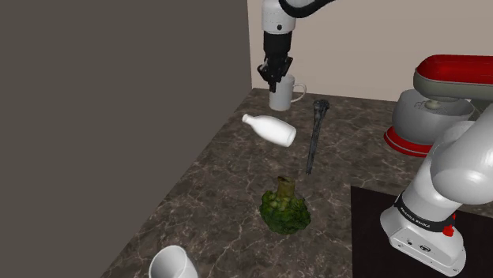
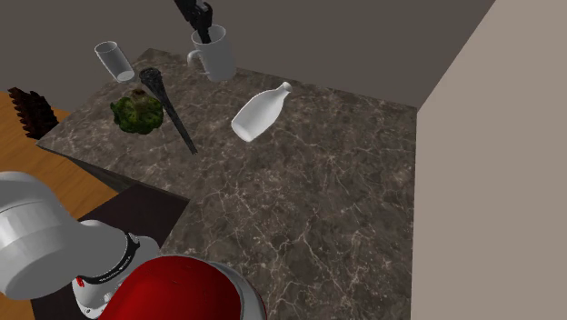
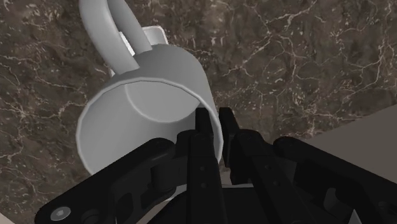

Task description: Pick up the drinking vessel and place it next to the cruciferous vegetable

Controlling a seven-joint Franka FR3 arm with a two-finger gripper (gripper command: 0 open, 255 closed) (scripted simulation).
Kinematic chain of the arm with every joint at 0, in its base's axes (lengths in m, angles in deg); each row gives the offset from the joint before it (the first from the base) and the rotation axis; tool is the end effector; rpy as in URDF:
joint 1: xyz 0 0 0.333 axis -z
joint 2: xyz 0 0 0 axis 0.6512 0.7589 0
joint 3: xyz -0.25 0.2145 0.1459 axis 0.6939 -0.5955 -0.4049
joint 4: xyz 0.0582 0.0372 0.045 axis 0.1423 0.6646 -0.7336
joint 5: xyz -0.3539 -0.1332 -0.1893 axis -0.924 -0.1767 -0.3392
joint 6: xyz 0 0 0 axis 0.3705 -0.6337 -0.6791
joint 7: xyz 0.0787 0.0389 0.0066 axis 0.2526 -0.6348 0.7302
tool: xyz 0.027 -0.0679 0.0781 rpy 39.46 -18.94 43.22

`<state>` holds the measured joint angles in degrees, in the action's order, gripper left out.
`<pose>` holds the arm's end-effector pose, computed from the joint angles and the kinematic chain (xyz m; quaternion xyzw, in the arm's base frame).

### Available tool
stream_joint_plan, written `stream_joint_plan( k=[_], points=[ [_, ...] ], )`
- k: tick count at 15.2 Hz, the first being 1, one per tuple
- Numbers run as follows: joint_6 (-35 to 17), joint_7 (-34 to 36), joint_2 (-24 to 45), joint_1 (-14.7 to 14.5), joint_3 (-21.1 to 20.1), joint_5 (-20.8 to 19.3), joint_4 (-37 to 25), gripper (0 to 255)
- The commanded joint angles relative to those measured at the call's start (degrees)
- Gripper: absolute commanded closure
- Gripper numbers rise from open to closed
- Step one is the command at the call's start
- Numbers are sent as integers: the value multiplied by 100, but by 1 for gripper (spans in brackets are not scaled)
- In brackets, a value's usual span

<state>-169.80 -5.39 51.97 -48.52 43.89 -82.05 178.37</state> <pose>0.4836 0.1615 0.6257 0.9994 0.0033 0.0343 0.0062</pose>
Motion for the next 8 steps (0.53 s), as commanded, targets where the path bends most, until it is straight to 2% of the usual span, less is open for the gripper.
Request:
stream_joint_plan(
  k=[1, 6, 8],
  points=[
    [8, 241, -146, -102, -150, 47, 137, 255],
    [64, 917, -478, -391, -598, 211, 404, 255],
    [-89, 918, -491, -393, -605, 218, 569, 255]
  ],
)
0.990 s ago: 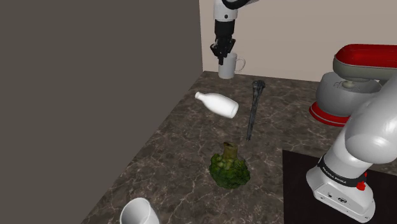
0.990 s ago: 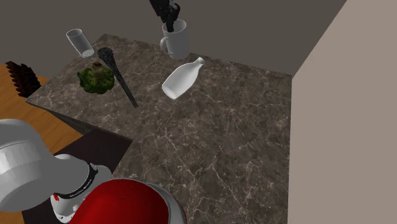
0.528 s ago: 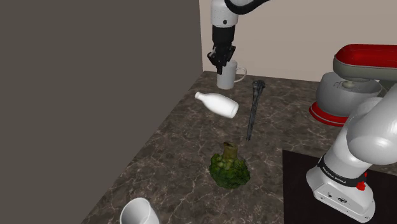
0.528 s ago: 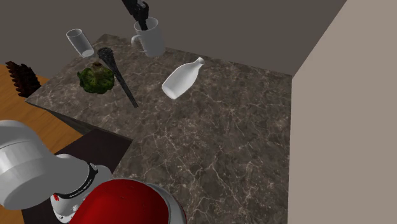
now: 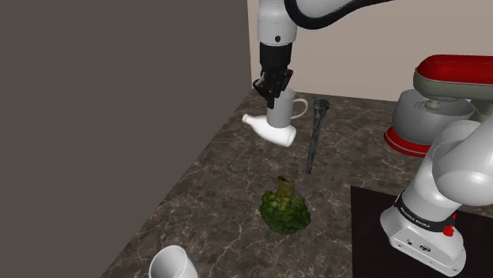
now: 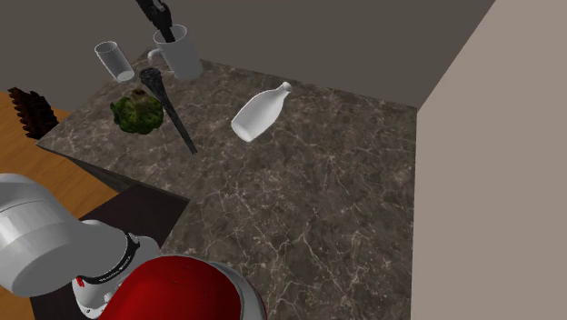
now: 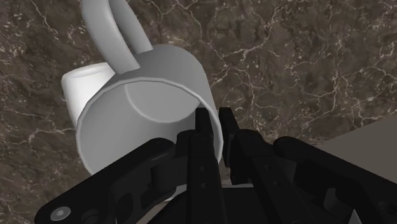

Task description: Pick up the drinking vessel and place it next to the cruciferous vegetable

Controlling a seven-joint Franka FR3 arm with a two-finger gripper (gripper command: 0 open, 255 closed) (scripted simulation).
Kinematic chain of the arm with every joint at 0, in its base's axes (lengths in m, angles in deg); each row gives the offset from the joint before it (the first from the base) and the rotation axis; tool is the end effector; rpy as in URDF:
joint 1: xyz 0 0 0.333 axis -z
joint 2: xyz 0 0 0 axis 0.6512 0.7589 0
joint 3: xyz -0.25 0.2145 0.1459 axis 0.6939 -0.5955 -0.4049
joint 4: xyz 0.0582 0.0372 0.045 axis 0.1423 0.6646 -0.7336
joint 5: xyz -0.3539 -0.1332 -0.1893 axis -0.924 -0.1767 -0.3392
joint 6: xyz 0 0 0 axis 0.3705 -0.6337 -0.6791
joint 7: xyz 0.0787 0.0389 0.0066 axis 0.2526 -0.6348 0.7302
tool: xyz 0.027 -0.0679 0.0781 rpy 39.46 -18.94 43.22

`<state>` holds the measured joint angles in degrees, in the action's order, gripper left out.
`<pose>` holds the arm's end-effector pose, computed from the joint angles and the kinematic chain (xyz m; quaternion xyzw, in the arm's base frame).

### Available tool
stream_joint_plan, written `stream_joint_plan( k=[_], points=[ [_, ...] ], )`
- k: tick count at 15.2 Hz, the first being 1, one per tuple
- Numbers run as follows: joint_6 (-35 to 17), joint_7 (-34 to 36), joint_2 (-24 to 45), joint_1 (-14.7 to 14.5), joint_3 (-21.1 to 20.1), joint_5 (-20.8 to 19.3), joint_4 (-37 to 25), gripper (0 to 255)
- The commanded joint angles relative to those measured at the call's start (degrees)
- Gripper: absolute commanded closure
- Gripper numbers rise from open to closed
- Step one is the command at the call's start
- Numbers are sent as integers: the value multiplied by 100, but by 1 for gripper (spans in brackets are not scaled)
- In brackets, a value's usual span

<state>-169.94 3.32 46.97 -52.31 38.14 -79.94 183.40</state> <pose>0.4185 0.2367 0.6189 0.9994 0.0034 0.0345 0.0064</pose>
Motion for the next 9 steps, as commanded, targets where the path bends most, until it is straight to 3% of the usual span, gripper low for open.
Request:
stream_joint_plan(
  k=[1, 9],
  points=[
    [-151, 47, 5, -16, -34, 9, 147, 255],
    [-767, 63, 18, -31, -67, 22, 751, 255]
  ],
)
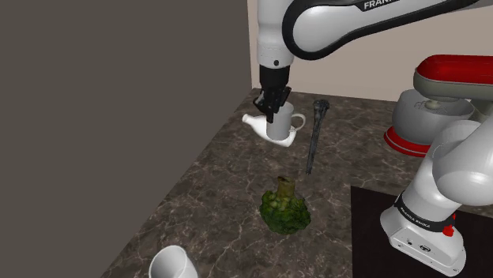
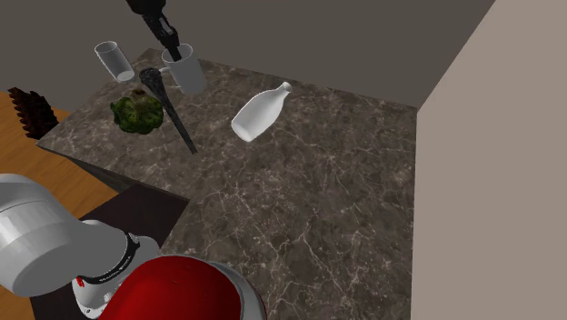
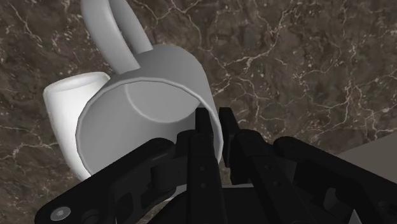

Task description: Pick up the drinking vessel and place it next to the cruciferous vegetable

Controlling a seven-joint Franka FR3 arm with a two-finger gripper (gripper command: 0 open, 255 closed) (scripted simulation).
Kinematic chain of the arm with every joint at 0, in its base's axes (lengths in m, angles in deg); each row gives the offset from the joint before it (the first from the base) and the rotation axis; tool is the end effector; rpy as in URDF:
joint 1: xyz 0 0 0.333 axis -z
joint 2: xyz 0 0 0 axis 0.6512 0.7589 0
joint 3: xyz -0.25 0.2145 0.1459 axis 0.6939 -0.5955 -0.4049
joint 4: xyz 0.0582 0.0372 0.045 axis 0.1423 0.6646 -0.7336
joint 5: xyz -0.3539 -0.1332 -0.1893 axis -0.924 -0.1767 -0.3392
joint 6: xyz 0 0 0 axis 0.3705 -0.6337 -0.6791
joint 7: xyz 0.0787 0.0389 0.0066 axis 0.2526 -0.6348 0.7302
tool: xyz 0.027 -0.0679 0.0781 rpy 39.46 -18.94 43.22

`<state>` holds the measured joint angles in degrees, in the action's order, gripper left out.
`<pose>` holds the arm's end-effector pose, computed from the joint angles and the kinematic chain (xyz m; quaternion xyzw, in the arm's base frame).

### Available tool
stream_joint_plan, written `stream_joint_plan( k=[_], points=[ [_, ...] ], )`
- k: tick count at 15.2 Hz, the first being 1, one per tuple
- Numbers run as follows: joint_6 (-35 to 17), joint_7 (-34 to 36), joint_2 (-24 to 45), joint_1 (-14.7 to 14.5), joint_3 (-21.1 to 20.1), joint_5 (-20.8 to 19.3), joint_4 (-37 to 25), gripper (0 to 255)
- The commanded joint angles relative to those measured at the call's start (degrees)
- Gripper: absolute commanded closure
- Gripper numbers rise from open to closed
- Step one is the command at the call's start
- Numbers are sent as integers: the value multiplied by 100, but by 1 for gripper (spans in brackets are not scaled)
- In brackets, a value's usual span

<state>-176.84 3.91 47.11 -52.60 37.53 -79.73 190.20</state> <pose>0.4172 0.2397 0.5675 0.9994 0.0027 0.0341 0.0065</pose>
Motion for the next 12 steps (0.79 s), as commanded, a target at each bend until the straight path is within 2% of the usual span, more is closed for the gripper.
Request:
stream_joint_plan(
  k=[1, 12],
  points=[
    [-155, 7, 12, -4, -11, 2, 141, 255],
    [-1021, 59, 183, -12, -75, -14, 840, 255]
  ],
)
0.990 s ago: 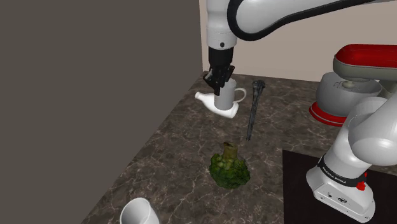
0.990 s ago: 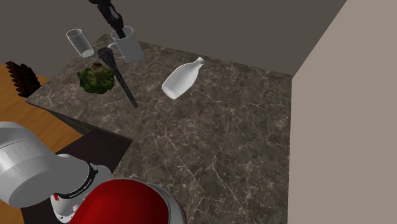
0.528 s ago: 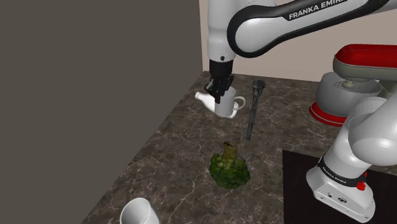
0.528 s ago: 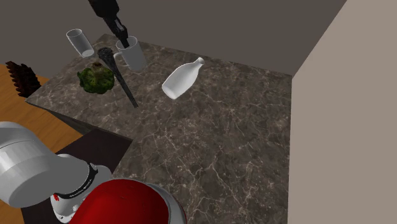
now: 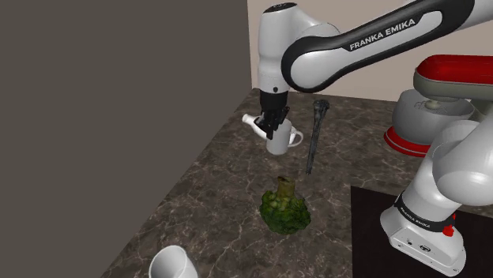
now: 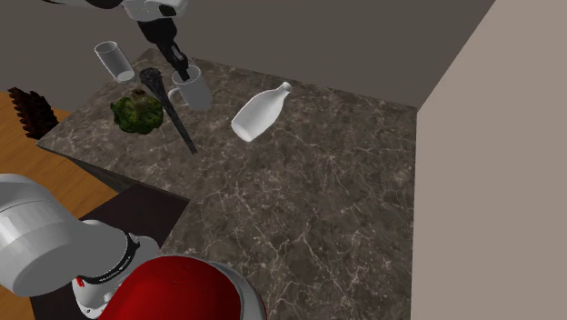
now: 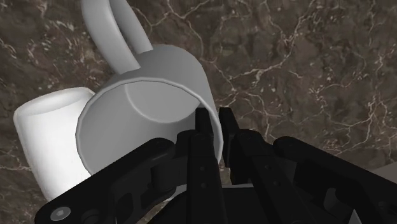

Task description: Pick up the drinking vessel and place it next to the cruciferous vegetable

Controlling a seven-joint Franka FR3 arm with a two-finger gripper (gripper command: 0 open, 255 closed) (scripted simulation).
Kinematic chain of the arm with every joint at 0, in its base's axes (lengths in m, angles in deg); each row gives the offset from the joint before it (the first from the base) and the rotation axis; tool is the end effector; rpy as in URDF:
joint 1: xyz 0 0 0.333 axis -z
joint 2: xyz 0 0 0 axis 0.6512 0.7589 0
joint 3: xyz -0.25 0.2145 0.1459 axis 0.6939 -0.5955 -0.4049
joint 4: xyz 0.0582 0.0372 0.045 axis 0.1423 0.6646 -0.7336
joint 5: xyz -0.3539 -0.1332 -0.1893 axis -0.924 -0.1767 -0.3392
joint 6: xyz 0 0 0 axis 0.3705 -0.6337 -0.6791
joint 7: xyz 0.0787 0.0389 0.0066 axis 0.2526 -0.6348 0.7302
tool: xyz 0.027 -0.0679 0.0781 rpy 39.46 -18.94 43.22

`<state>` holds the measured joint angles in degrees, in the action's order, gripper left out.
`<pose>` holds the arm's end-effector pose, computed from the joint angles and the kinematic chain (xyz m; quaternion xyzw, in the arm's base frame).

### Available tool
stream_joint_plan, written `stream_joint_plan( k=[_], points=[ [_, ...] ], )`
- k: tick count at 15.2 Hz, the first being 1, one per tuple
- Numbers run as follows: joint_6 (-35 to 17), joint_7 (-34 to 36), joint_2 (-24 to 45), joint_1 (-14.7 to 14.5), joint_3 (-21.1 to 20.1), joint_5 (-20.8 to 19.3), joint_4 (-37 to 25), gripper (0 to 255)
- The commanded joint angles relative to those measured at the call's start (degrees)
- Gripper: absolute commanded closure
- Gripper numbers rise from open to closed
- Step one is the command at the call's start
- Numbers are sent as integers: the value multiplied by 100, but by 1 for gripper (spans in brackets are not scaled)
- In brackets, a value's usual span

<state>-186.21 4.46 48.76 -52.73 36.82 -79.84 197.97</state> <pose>0.4167 0.2396 0.5000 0.9994 0.0028 0.0340 0.0065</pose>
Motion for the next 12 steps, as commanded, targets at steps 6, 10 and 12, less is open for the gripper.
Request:
stream_joint_plan(
  k=[6, 10, 12],
  points=[
    [-569, 48, 183, 5, -46, -33, 387, 255],
    [-897, 87, 323, 11, -76, -66, 579, 255],
    [-1062, 110, 402, 16, -91, -88, 668, 255]
  ],
)
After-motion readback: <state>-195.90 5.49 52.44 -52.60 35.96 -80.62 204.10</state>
